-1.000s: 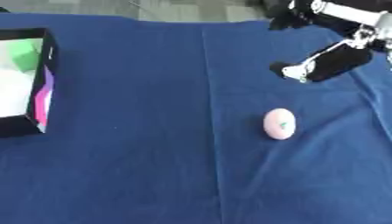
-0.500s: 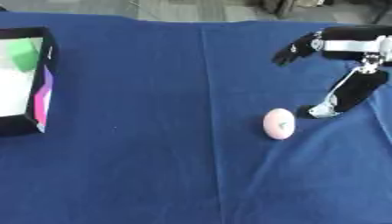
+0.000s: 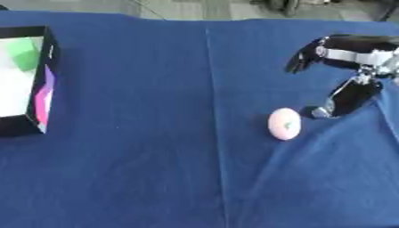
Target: Pick up the objects with one hand, pass them to the other hand, and then place them into the box on the other side of the table.
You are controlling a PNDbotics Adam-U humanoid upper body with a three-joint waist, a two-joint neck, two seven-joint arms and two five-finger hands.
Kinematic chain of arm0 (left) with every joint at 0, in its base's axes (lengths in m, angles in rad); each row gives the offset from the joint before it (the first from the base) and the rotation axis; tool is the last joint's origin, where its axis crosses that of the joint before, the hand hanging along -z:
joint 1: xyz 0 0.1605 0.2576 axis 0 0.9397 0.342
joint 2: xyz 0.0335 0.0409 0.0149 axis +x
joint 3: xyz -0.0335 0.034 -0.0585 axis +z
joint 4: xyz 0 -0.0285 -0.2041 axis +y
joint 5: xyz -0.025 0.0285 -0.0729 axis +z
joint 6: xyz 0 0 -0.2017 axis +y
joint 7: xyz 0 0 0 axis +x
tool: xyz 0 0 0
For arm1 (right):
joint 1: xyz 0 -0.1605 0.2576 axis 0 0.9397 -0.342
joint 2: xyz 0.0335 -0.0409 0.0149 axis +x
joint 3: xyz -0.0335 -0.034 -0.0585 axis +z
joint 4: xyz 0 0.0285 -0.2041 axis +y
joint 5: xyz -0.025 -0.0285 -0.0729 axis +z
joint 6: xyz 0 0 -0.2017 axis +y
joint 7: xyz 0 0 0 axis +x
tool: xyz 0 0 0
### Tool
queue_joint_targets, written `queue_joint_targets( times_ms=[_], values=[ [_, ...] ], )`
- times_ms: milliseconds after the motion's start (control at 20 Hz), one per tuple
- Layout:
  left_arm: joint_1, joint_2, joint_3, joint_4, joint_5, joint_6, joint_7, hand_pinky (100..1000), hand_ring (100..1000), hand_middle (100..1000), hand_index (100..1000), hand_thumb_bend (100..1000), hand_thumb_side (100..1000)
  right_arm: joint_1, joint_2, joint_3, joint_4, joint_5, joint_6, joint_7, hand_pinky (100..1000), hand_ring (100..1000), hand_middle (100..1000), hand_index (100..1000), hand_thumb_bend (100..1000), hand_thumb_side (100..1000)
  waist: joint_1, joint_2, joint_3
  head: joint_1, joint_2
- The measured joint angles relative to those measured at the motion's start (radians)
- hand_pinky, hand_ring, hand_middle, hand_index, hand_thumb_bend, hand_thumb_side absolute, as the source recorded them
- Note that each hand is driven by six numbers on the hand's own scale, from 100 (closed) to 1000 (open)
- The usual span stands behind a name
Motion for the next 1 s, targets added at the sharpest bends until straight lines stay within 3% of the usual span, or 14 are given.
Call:
queue_joint_targets(
  times_ms=[600, 950, 1000],
  values=[
    [-0.012, -0.008, 0.0, 0.0, -0.008, 0.005, 0.005, 735, 744, 762, 907, 182, 870, -0.001, 0.05, 0.047, 0.123, 0.023, -0.031, 0.0, 883, 834, 742, 804, 425, 121, 0.005, 0.001, 0.009, -0.011, 0.0],
    [-0.018, -0.009, 0.0, 0.0, -0.011, 0.002, 0.01, 733, 738, 753, 897, 177, 862, 0.0, 0.069, 0.059, 0.213, 0.107, -0.052, 0.002, 879, 834, 739, 798, 458, 132, 0.005, 0.01, 0.015, -0.013, 0.001],
    [-0.02, -0.009, 0.0, 0.0, -0.013, 0.0, 0.01, 733, 738, 752, 895, 176, 861, 0.0, 0.073, 0.062, 0.225, 0.114, -0.057, 0.0, 879, 834, 736, 795, 431, 146, 0.005, 0.011, 0.015, -0.013, 0.001]
  ],
)
